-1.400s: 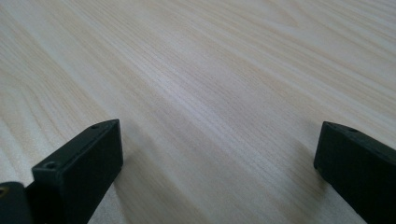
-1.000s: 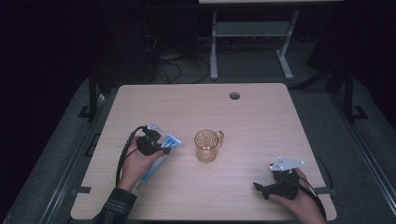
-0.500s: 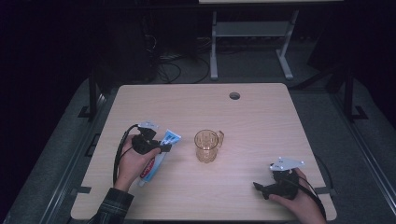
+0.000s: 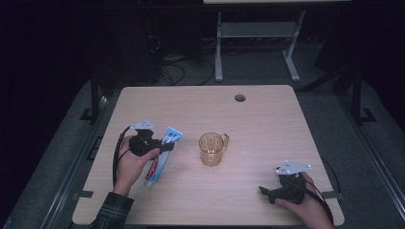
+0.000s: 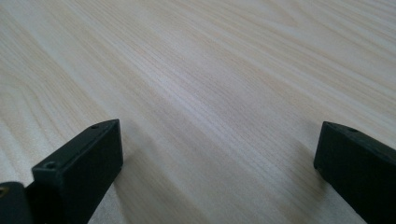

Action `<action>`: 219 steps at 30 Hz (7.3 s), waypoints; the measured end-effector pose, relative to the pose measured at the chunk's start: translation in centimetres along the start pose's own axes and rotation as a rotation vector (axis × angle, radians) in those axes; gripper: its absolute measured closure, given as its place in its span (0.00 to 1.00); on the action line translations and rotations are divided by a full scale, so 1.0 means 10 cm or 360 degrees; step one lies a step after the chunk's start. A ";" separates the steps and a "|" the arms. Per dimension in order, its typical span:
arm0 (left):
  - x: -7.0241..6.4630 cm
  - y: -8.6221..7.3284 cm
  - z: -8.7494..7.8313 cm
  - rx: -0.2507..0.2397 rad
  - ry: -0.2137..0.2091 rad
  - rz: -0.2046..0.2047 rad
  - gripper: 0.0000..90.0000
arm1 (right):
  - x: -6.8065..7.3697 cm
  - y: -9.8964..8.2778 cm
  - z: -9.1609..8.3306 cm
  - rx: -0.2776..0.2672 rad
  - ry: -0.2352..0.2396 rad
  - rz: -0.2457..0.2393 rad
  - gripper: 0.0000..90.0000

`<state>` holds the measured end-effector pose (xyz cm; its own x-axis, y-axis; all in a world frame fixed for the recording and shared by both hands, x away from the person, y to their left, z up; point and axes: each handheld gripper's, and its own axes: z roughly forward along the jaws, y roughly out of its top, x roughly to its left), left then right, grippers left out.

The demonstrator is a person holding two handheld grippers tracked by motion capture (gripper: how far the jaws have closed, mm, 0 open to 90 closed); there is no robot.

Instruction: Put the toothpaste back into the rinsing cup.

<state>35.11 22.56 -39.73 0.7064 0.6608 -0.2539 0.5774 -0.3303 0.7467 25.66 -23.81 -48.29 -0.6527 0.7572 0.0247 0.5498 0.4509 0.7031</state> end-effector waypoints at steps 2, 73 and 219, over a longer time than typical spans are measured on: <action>0.00 0.00 -0.02 -0.0028 -0.0008 0.0002 0.82 | 0.00 0.00 0.00 0.0001 0.0000 0.0000 0.01; -0.35 0.91 -0.10 -0.0411 -0.0225 0.0289 0.82 | 0.00 0.00 0.00 -0.0002 0.0003 0.0005 0.01; -0.54 0.73 0.90 -0.0341 -0.0371 0.0399 0.63 | 0.02 -0.01 -0.01 0.0004 0.0017 0.0004 0.01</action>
<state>39.21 10.48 -38.42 0.9027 0.3989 -0.1616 0.2941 -0.2976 0.9083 25.46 -23.74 -48.26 -0.6568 0.7533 0.0341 0.5529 0.4504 0.7011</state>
